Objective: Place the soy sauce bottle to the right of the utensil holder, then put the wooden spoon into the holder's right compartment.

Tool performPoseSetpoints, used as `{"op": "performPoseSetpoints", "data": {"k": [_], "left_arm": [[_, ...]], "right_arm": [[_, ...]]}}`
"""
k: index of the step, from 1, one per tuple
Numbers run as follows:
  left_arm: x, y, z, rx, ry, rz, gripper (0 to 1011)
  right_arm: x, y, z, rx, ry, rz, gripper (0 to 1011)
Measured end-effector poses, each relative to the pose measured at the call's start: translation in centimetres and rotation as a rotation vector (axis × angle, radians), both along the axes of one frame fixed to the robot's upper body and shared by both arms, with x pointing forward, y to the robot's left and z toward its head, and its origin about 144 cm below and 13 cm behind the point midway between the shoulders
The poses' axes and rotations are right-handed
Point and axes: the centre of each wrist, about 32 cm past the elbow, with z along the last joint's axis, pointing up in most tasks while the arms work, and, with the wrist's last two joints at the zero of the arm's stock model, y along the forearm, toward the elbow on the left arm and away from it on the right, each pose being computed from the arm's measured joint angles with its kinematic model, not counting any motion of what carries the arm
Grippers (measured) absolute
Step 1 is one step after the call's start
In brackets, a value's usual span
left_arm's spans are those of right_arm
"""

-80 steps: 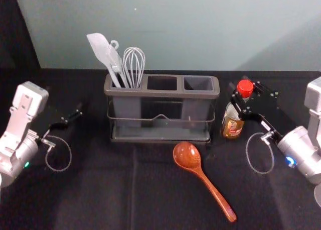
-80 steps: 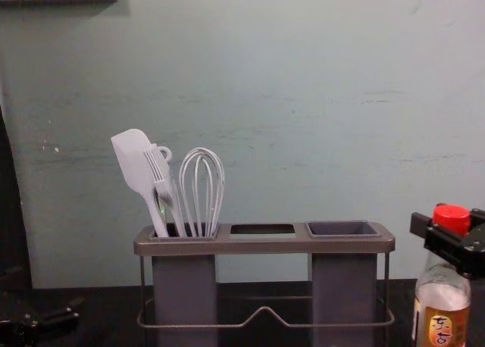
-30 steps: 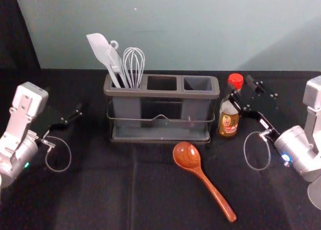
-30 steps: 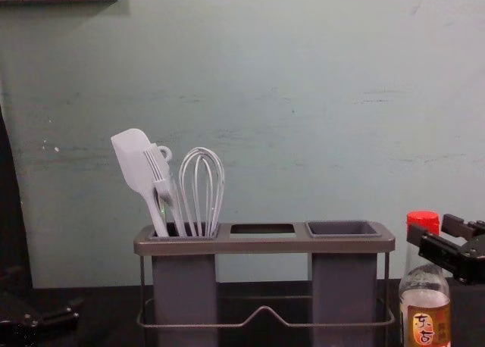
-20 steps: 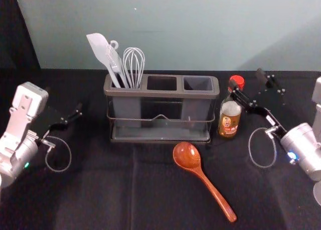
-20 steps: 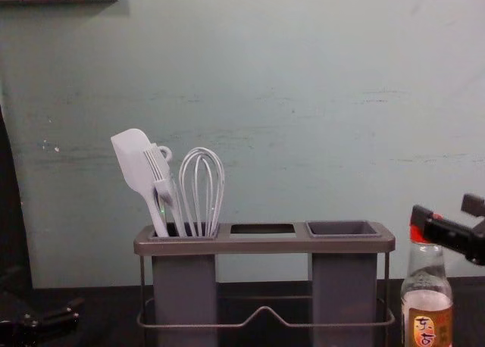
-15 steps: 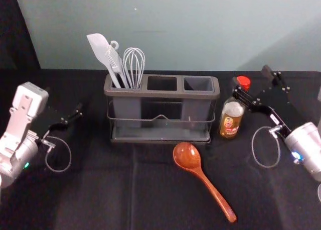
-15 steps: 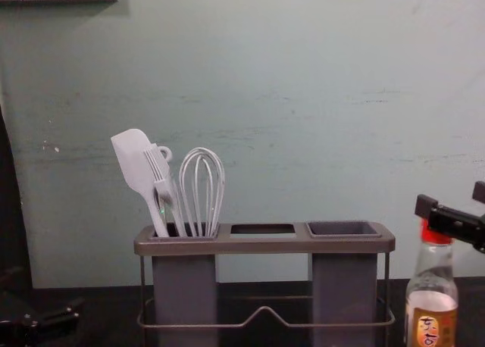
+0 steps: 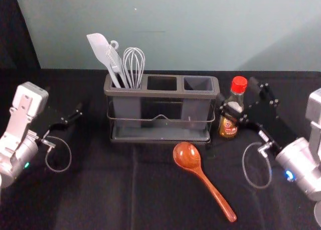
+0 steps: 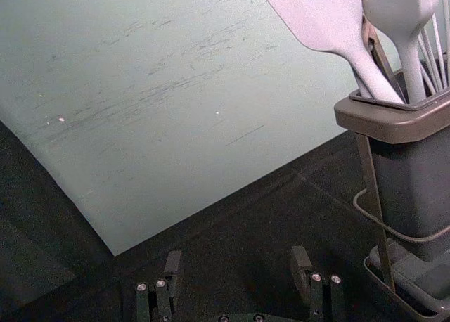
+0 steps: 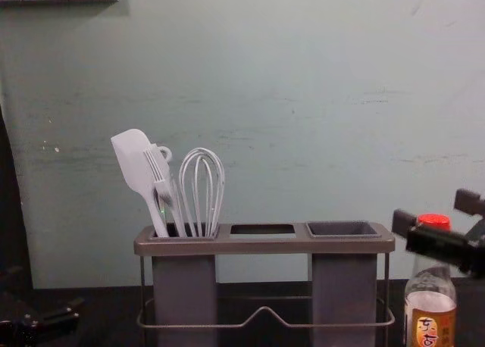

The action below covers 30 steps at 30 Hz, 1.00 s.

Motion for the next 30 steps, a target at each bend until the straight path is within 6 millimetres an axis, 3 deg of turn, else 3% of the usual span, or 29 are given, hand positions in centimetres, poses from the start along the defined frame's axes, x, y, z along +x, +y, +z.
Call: {"op": "performPoseSetpoints", "data": {"k": [12, 21, 30], "left_arm": [[0.0, 0.0, 0.0, 0.0, 0.0, 0.0, 1000], [0.0, 0.0, 0.0, 0.0, 0.0, 0.0, 1000], [0.0, 0.0, 0.0, 0.0, 0.0, 0.0, 1000]], "right_arm": [[-2.8, 2.7, 0.0, -0.081, 0.116, 0.04, 1003], [-3.0, 3.9, -1.1, -0.157, 0.264, 0.08, 1003], [-2.9, 4.0, -1.5, -0.151, 0.275, 0.099, 1003]]}}
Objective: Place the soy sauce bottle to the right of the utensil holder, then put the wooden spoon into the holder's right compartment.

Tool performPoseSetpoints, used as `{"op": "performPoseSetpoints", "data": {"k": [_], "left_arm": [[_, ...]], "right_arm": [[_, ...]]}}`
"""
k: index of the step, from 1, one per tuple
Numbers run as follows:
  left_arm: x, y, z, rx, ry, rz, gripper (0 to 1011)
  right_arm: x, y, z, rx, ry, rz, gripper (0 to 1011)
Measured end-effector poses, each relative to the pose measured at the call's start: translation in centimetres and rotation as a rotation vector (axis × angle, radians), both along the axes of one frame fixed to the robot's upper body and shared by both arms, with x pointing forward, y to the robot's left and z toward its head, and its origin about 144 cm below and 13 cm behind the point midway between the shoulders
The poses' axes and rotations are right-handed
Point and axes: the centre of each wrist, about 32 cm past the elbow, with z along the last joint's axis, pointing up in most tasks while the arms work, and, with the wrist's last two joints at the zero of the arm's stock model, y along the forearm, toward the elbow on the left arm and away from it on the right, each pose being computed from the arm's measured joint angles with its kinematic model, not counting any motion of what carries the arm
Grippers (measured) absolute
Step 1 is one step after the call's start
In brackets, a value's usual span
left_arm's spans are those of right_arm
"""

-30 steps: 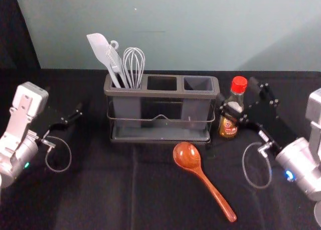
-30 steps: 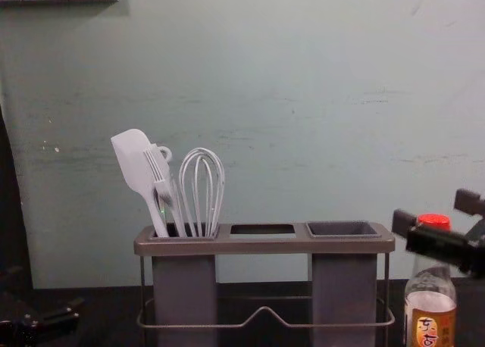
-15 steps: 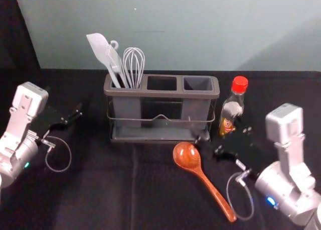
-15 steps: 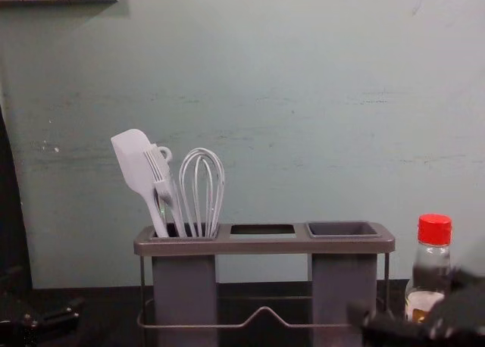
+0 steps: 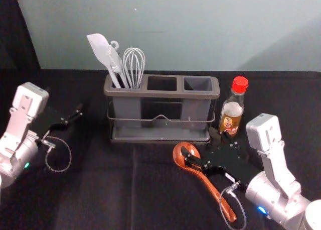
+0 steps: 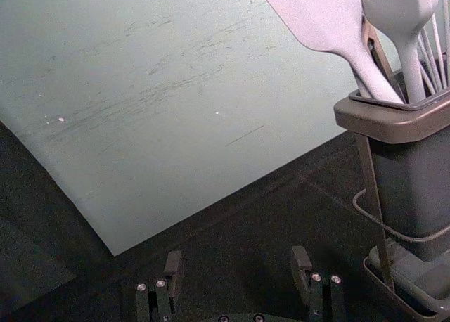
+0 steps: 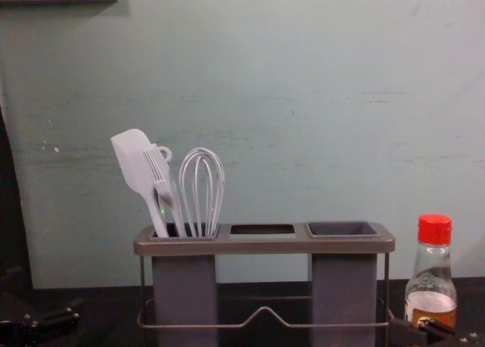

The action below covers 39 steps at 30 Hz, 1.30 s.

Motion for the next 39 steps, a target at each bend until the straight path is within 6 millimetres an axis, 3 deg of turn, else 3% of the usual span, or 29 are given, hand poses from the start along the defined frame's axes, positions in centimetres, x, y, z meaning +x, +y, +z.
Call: {"op": "performPoseSetpoints", "data": {"k": [17, 23, 30, 39], "left_arm": [[0.0, 0.0, 0.0, 0.0, 0.0, 0.0, 1000], [0.0, 0.0, 0.0, 0.0, 0.0, 0.0, 1000], [0.0, 0.0, 0.0, 0.0, 0.0, 0.0, 1000], [0.0, 0.0, 0.0, 0.0, 0.0, 0.0, 1000]], "right_arm": [[0.1, 0.2, 0.4, -0.018, 0.011, -0.007, 1003], [0.6, 0.8, 2.6, -0.095, 0.127, -0.004, 1003], [2.4, 2.2, 6.4, -0.218, 0.388, 0.005, 1003], [4.2, 3.8, 7.8, -0.277, 0.508, -0.021, 1003]]}}
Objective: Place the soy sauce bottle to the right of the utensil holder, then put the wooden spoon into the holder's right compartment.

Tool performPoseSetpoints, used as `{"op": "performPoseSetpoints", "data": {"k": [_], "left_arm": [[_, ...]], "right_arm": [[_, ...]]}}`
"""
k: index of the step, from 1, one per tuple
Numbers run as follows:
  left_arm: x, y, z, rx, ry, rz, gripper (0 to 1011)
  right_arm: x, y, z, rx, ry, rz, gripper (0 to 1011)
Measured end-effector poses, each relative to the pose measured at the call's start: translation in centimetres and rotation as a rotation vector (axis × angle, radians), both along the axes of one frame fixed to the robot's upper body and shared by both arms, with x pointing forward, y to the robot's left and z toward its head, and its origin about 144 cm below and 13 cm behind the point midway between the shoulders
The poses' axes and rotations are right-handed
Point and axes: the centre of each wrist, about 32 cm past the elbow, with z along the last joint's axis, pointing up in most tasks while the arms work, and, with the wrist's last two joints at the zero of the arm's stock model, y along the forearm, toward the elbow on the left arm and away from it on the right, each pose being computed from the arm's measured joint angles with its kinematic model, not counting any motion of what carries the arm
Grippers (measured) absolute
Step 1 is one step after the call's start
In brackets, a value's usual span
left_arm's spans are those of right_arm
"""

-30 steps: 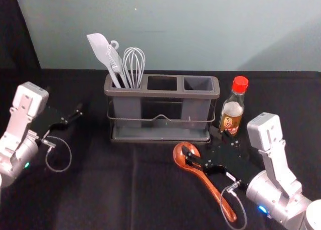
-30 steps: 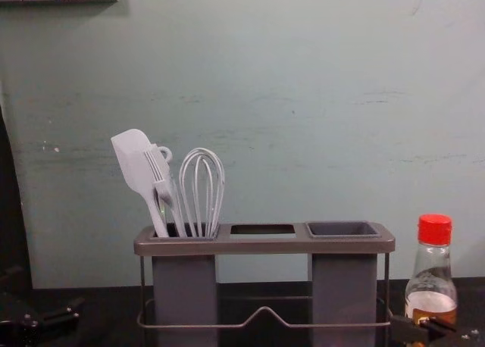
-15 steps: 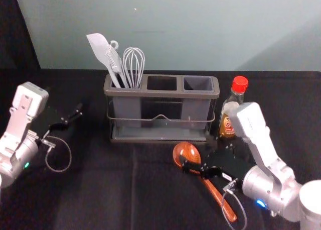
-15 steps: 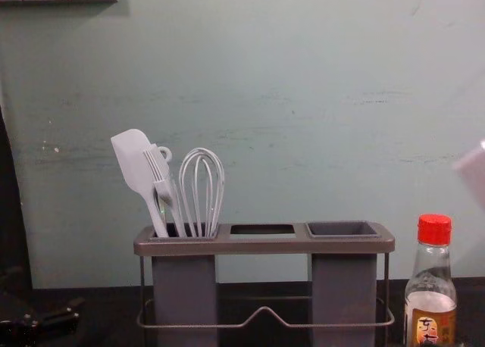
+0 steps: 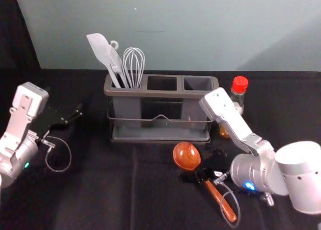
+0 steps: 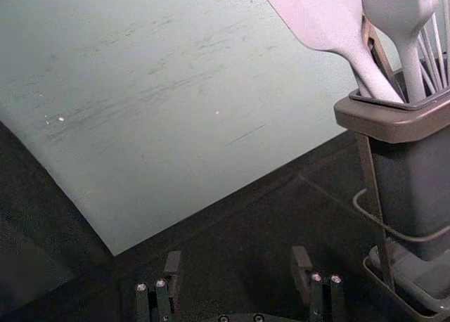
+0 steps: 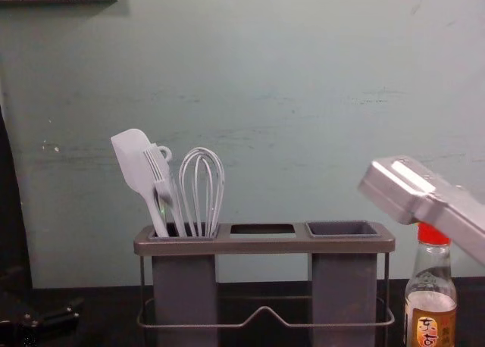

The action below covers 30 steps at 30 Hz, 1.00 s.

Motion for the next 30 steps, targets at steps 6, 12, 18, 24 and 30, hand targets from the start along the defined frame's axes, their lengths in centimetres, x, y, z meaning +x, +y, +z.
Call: {"op": "performPoseSetpoints", "data": {"k": [6, 12, 18, 24, 30], "left_arm": [[0.0, 0.0, 0.0, 0.0, 0.0, 0.0, 1000], [0.0, 0.0, 0.0, 0.0, 0.0, 0.0, 1000], [0.0, 0.0, 0.0, 0.0, 0.0, 0.0, 1000], [0.0, 0.0, 0.0, 0.0, 0.0, 0.0, 1000], [0.0, 0.0, 0.0, 0.0, 0.0, 0.0, 1000]], "right_arm": [[0.9, 1.2, 0.1, -0.027, 0.012, -0.038, 1003], [1.7, 2.1, -0.1, -0.036, 0.016, -0.065, 1003], [2.3, 2.8, -0.4, -0.026, 0.027, -0.076, 1003], [2.6, 3.3, -0.7, -0.028, 0.03, -0.084, 1002], [2.6, 3.4, -0.8, -0.028, 0.029, -0.091, 1003]]}}
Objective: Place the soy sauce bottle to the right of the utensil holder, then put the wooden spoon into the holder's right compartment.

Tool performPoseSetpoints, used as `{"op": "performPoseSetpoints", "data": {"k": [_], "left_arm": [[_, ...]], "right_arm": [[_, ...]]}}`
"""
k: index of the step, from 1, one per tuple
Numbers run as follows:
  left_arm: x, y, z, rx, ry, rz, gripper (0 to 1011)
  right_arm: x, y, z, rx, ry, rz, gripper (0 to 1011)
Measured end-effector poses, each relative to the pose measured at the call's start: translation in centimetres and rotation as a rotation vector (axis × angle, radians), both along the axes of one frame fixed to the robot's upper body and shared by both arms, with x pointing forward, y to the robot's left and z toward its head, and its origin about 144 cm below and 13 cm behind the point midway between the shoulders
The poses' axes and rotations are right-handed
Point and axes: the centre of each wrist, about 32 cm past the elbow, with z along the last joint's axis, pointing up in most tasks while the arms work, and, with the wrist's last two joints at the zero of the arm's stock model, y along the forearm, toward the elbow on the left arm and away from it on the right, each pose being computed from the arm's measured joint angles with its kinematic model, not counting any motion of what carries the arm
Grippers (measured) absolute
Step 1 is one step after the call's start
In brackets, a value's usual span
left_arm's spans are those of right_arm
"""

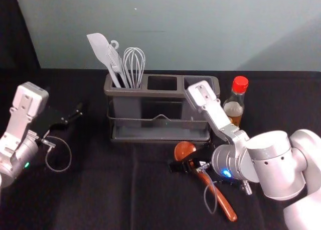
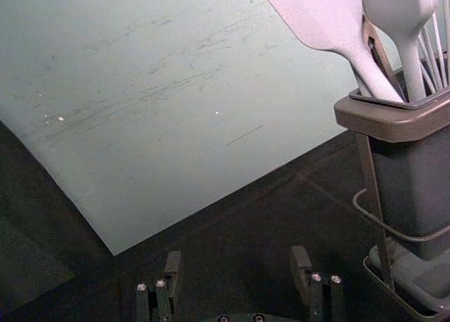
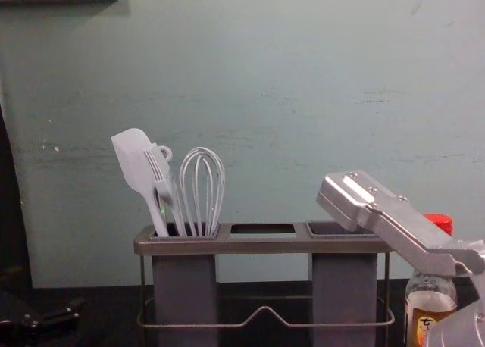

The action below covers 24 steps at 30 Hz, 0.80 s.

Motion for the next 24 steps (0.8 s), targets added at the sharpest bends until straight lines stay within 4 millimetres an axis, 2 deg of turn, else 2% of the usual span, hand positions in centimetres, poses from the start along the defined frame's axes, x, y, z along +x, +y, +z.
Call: {"op": "performPoseSetpoints", "data": {"k": [24], "left_arm": [[0.0, 0.0, 0.0, 0.0, 0.0, 0.0, 1000]], "right_arm": [[0.71, -0.38, -0.34, -0.001, 0.004, -0.01, 1003]]}}
